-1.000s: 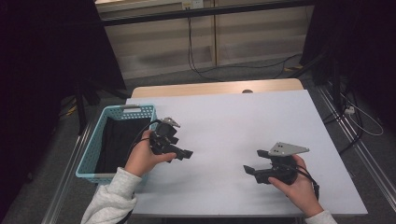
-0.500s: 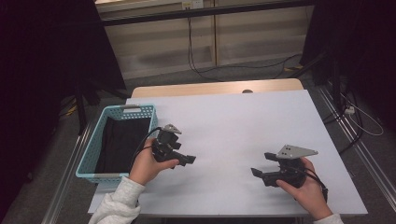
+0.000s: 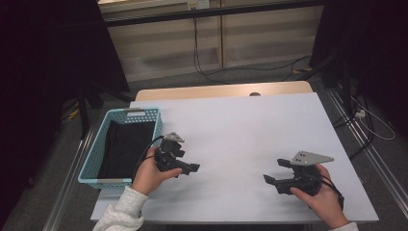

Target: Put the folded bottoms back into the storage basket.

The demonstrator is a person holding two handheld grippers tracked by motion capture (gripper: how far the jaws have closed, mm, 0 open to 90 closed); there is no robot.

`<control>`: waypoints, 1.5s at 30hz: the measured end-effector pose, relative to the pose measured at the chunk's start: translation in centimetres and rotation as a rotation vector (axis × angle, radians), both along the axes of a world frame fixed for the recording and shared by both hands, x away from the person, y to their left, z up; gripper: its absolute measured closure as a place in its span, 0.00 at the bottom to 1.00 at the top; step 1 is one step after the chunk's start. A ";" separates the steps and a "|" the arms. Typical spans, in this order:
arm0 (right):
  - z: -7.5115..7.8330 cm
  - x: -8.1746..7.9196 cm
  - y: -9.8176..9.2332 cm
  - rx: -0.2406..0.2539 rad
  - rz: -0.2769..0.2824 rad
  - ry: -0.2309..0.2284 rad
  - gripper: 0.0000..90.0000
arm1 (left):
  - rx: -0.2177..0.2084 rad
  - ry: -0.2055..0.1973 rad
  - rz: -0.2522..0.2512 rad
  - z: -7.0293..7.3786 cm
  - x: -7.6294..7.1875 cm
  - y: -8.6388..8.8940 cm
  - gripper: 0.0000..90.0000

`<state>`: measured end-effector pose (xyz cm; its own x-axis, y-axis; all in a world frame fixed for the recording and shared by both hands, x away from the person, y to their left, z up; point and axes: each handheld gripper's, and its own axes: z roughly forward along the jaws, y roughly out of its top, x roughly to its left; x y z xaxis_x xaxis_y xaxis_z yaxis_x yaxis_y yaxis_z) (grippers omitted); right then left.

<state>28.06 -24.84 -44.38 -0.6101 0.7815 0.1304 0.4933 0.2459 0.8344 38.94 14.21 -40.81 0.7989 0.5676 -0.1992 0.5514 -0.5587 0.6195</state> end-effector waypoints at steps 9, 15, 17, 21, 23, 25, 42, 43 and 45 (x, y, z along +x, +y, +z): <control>-0.2 -0.3 -0.3 -0.003 0.001 0.010 0.20 | -0.009 -0.002 0.000 -0.9 -0.6 0.7 0.16; -0.5 -0.7 -0.8 -0.011 -0.004 0.016 0.20 | -0.010 0.000 0.003 -1.5 -0.9 1.1 0.16; -0.5 -0.8 -0.9 -0.014 -0.003 0.018 0.20 | -0.014 -0.001 0.004 -1.7 -0.9 1.2 0.16; -0.5 -0.9 -1.2 -0.011 -0.008 0.018 0.20 | -0.018 -0.001 0.000 -2.0 -1.1 1.4 0.15; -0.5 -1.0 -1.3 -0.010 -0.012 0.021 0.20 | -0.021 -0.006 -0.001 -2.1 -1.2 1.5 0.15; -0.5 -1.0 -1.4 -0.010 -0.012 0.022 0.20 | -0.021 -0.005 -0.002 -2.2 -1.3 1.6 0.15; -0.8 -1.8 -2.5 -0.018 -0.023 0.030 0.19 | -0.049 -0.029 -0.017 -2.5 -1.9 2.0 0.13; -0.8 -1.8 -2.5 -0.019 -0.025 0.030 0.19 | -0.046 -0.034 -0.018 -2.5 -1.9 2.0 0.12; -0.8 -1.9 -2.6 -0.020 -0.021 0.028 0.18 | -0.049 -0.039 -0.020 -2.6 -2.0 2.0 0.12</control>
